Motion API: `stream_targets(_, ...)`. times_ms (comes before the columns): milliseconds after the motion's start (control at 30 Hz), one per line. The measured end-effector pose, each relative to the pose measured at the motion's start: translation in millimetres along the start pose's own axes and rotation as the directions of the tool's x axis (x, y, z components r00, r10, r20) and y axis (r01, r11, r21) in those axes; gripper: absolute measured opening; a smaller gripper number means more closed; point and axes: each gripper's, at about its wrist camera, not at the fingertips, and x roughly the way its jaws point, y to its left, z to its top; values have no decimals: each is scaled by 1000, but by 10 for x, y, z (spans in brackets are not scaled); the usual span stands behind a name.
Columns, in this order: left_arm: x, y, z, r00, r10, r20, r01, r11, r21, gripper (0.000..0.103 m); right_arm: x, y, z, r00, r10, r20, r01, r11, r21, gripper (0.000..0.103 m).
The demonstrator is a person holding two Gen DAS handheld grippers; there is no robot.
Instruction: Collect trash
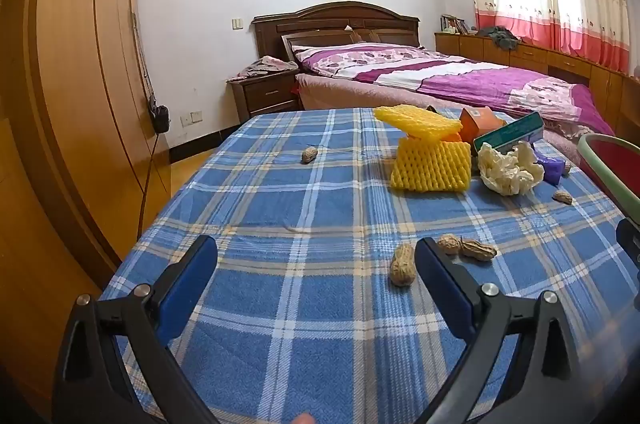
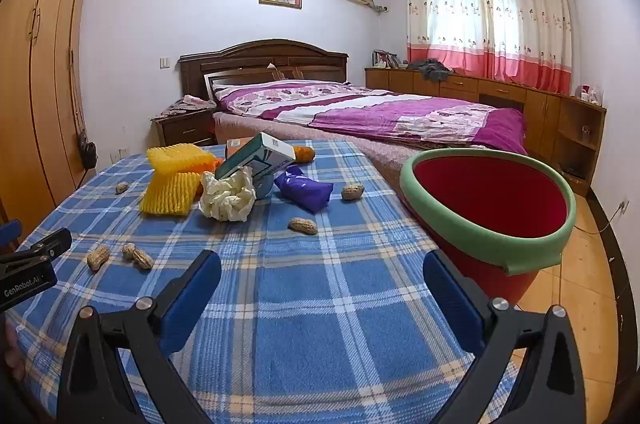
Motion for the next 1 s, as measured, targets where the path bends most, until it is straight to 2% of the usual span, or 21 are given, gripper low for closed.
stream_targets(1000,-1,-7,-10,1000,-6,-11,6,1000,-8,99,7,0,1,1000,0,-4,0,1000,2,103)
